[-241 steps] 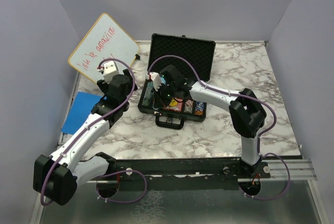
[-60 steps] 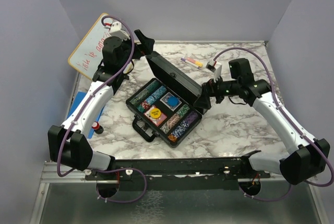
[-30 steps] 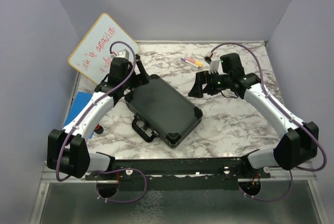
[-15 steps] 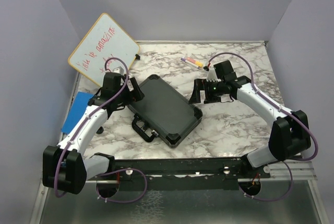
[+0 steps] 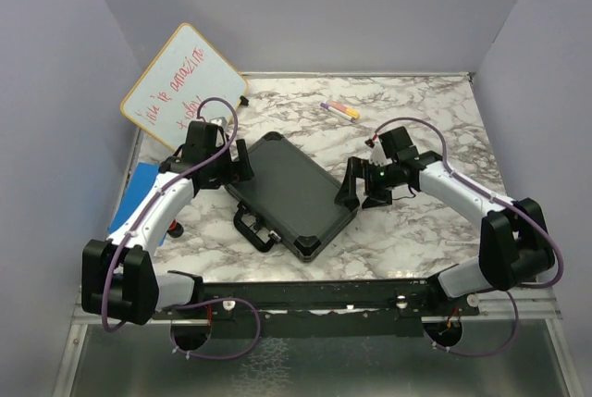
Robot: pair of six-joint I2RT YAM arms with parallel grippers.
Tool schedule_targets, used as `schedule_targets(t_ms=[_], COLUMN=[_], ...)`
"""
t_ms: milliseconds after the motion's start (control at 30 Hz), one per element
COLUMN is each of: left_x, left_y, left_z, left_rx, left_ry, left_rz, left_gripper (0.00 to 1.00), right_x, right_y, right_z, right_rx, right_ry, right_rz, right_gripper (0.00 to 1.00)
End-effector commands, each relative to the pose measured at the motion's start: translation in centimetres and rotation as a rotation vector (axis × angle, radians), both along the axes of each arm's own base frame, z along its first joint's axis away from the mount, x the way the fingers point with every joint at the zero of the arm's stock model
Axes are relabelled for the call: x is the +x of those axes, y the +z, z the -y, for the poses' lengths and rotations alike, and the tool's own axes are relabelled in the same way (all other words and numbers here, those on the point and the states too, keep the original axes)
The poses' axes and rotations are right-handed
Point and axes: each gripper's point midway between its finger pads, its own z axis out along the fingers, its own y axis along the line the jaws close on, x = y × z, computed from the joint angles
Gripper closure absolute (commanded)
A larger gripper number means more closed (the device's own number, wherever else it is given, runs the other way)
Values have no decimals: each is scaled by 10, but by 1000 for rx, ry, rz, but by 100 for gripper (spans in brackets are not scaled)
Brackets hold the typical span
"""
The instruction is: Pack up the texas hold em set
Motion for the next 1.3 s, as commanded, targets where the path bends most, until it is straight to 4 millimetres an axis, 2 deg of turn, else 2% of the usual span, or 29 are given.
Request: schedule_targets(t_ms=[0, 133, 300, 400, 533, 667, 867, 1100, 1167, 1267], left_x=[-11, -10, -10, -11, -8, -2, 9, 17, 23, 34], left_y=[-13, -15, -23, -25, -25, -20, -15, -11, -10, -8], left_z=[-14, -27, -11, -6, -4, 2, 5, 18, 13, -18], left_rx=[57, 105, 0, -44, -62, -105, -151, -241, -206, -19], left_ry=[29, 53, -18, -18, -16, -18, -6, -26, -26, 22], left_rz=[-65, -41, -30, -39, -39, -36, -27, -36, -19, 23], left_gripper=[1, 1, 1, 1, 1, 2, 2, 2, 2, 1], right_x=[-15, -23, -2, 11, 25, 44, 89, 151, 157, 152], right_y=[-9, -18, -7, 0, 5, 20, 49, 50, 49, 45], right_z=[3, 8, -14, -24, -29, -32, -39, -25, -22, -15], right_rx=[-8, -19, 151, 224, 259, 296, 370, 289, 230, 166], right_ry=[-77, -114, -133, -173, -244, -319, -392, -418, -388, -367], right_rz=[-96, -120, 14, 38, 32, 68, 177, 284, 299, 287], right_gripper=[1, 1, 3, 9, 24, 30, 34, 34, 34, 27])
